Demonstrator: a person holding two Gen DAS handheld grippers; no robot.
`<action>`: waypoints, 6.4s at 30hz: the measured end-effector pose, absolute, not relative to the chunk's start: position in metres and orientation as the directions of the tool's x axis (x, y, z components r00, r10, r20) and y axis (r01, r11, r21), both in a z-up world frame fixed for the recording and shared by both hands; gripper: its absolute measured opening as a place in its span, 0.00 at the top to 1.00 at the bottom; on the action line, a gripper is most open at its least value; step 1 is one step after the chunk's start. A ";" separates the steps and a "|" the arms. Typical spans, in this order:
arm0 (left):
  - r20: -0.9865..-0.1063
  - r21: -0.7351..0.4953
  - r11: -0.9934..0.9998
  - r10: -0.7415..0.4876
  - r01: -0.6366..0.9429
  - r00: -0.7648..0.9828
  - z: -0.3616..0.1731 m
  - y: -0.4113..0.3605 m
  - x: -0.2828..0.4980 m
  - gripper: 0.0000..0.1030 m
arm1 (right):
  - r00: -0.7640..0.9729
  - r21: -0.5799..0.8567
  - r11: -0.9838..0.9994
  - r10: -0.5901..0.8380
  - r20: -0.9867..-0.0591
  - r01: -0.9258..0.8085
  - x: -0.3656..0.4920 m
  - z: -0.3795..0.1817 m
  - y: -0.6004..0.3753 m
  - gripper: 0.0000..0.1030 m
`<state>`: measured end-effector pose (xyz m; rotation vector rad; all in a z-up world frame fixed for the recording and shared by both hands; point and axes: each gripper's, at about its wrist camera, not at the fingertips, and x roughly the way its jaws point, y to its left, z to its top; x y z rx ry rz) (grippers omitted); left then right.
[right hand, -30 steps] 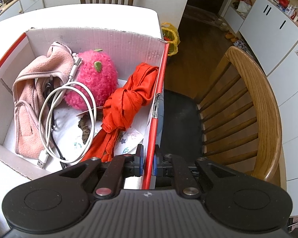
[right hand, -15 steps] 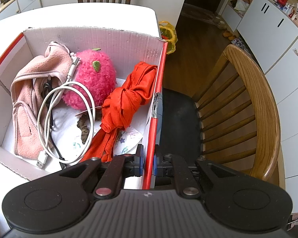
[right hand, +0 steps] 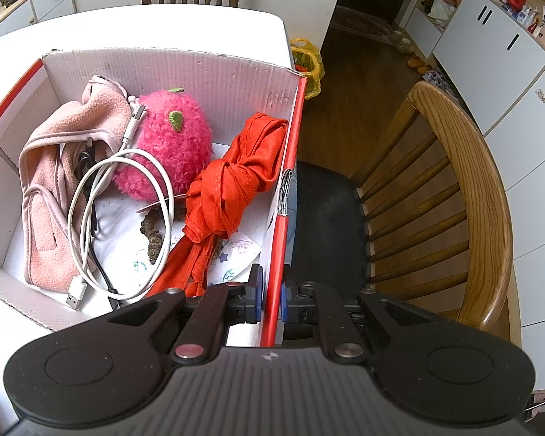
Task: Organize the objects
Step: 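Grasp the black dotted glove with the left gripper, then carry the black glove into the box and open the left gripper, then move the left gripper back to the mat over the blue card box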
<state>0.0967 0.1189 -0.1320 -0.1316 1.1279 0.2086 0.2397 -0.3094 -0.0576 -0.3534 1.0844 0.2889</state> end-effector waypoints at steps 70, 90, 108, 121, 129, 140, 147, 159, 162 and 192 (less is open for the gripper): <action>-0.848 -0.074 0.893 -0.290 0.444 0.443 -0.051 -0.136 0.216 0.90 | 0.443 -0.122 0.914 0.068 -0.894 -0.387 0.239 -0.059 -0.307 0.92; -0.914 -0.102 0.891 -0.260 0.443 0.312 -0.108 -0.149 0.229 0.86 | 0.437 -0.110 0.919 0.072 -0.897 -0.379 0.238 -0.060 -0.309 0.91; -0.900 -0.142 0.884 -0.302 0.445 0.314 -0.100 -0.140 0.213 0.66 | 0.432 -0.110 0.919 0.071 -0.899 -0.379 0.240 -0.064 -0.311 0.92; -0.843 -0.118 0.910 -0.303 0.398 0.445 -0.054 -0.115 0.196 0.46 | 0.430 -0.110 0.918 0.071 -0.900 -0.381 0.240 -0.063 -0.312 0.92; -0.809 -0.094 0.944 -0.258 0.316 0.528 -0.036 -0.085 0.189 0.28 | 0.430 -0.111 0.916 0.072 -0.900 -0.386 0.240 -0.063 -0.312 0.92; -0.799 -0.052 0.989 -0.126 0.141 0.588 -0.031 -0.016 0.188 0.20 | 0.433 -0.115 0.914 0.072 -0.898 -0.390 0.239 -0.063 -0.312 0.92; -0.801 -0.015 1.000 -0.024 0.020 0.599 -0.038 0.025 0.200 0.03 | 0.429 -0.118 0.916 0.063 -0.901 -0.382 0.239 -0.063 -0.313 0.92; -0.866 -0.054 0.991 0.013 -0.120 0.501 -0.084 0.061 0.242 0.01 | 0.421 -0.121 0.924 0.046 -0.906 -0.361 0.242 -0.062 -0.315 0.92; -0.875 -0.085 0.986 -0.005 -0.144 0.485 -0.095 0.068 0.252 0.01 | 0.420 -0.119 0.926 0.046 -0.907 -0.359 0.243 -0.062 -0.315 0.92; -0.886 -0.135 0.969 -0.024 -0.208 0.463 -0.145 0.063 0.287 0.17 | 0.404 -0.122 0.938 0.021 -0.914 -0.325 0.246 -0.065 -0.325 0.91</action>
